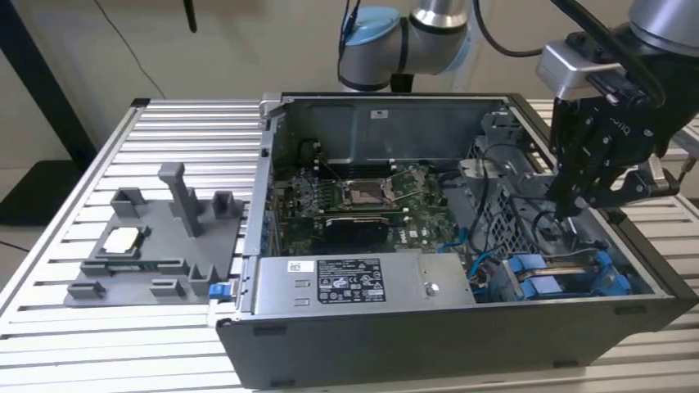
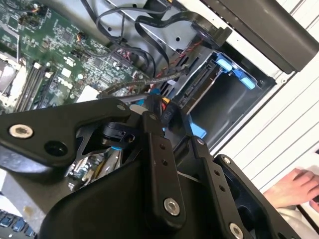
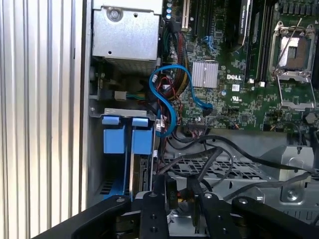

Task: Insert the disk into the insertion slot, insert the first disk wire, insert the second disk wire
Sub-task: 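Insert the first disk wire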

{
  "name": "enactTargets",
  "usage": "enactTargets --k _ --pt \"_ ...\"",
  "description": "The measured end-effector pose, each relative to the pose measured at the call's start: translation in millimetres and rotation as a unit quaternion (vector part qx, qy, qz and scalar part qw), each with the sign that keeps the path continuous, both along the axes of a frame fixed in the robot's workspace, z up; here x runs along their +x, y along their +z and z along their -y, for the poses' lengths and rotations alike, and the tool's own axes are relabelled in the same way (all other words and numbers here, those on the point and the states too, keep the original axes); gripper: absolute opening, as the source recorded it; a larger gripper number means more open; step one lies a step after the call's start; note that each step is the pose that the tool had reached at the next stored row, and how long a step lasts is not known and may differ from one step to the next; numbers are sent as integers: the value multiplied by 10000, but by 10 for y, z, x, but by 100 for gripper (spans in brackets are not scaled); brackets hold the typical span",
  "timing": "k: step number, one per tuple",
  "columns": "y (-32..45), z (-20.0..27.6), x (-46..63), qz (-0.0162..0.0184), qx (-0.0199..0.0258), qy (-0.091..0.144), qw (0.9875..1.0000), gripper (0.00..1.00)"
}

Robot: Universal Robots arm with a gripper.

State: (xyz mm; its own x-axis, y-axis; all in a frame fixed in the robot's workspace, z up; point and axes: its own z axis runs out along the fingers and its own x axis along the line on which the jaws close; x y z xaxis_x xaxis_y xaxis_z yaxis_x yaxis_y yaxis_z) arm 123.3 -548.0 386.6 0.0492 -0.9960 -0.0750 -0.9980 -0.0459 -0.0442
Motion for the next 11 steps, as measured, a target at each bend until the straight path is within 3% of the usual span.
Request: enactTargets --k 4,7,11 --pt "10 0 0 -3 0 0 10000 32" --pt "85 1 0 -11 1 0 10000 32" --pt "81 4 1 -8 -16 2 10000 32"
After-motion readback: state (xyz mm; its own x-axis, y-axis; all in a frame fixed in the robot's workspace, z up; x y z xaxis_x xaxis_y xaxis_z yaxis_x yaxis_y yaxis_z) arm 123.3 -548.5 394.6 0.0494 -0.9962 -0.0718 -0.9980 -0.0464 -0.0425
